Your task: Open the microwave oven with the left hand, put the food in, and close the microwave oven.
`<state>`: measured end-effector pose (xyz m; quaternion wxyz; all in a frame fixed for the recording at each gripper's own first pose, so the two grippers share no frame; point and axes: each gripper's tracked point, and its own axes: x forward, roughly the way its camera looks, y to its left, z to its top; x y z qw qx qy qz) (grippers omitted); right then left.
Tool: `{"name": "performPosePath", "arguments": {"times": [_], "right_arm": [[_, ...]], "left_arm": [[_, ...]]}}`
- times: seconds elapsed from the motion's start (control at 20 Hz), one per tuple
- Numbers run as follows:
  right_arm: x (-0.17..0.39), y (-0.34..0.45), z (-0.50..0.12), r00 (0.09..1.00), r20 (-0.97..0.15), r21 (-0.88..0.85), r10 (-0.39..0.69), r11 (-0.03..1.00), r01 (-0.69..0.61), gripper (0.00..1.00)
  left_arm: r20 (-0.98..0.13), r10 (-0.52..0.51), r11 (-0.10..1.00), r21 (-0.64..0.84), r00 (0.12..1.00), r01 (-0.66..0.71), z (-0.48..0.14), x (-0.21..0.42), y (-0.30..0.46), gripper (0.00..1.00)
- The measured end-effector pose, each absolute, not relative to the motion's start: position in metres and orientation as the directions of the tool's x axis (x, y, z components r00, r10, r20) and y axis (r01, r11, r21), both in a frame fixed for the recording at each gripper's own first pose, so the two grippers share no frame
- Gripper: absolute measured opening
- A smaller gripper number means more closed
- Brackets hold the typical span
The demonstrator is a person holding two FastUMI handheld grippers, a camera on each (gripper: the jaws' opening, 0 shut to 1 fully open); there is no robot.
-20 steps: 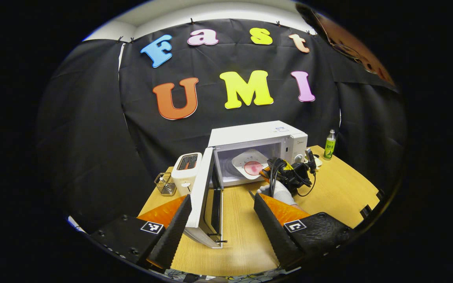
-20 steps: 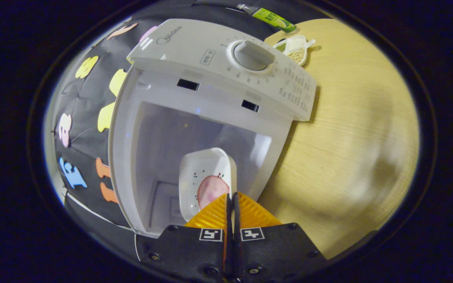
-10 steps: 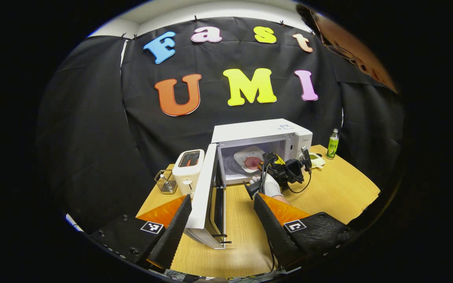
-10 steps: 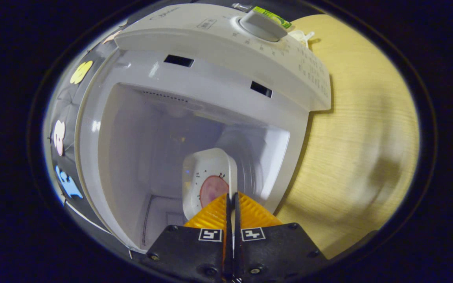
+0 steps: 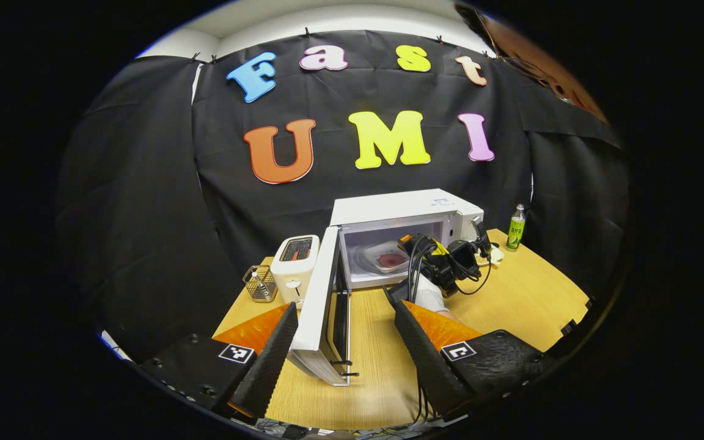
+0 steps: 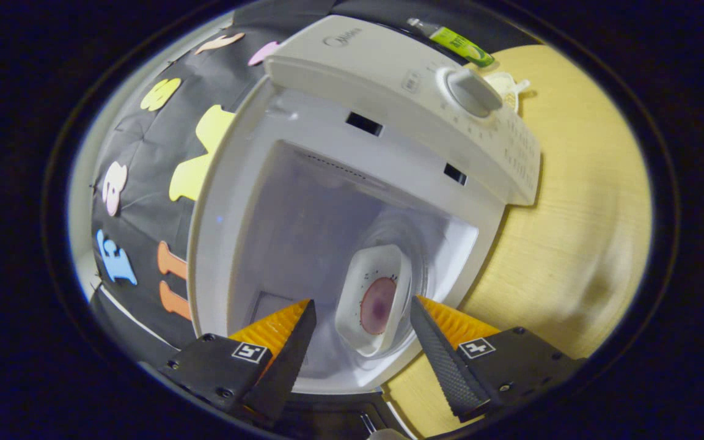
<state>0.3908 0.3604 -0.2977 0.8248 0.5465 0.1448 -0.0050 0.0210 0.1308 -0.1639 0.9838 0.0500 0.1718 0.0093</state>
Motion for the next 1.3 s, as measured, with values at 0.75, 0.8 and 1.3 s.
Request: {"name": "performPosePath", "arguments": {"times": [0.75, 0.8, 1.3], "right_arm": [[0.268, 0.259, -0.183, 0.935, -0.23, 0.535, 0.27, 0.838, -0.11, 0.99], [0.261, 0.246, -0.173, 0.941, -0.217, 0.475, 0.26, 0.87, -0.131, 1.0], [0.19, 0.135, -0.136, 0.96, -0.237, 0.109, 0.152, 0.986, -0.129, 0.89]], "left_arm": [[-0.261, 0.049, 0.995, 0.099, 0.964, -0.023, -0.128, 0.0, 0.126, 0.95], [-0.253, 0.048, 0.995, 0.1, 0.966, -0.023, -0.127, 0.003, 0.127, 0.95], [-0.206, 0.044, 0.997, 0.068, 0.978, -0.031, -0.124, 0.045, 0.15, 0.95]]}}
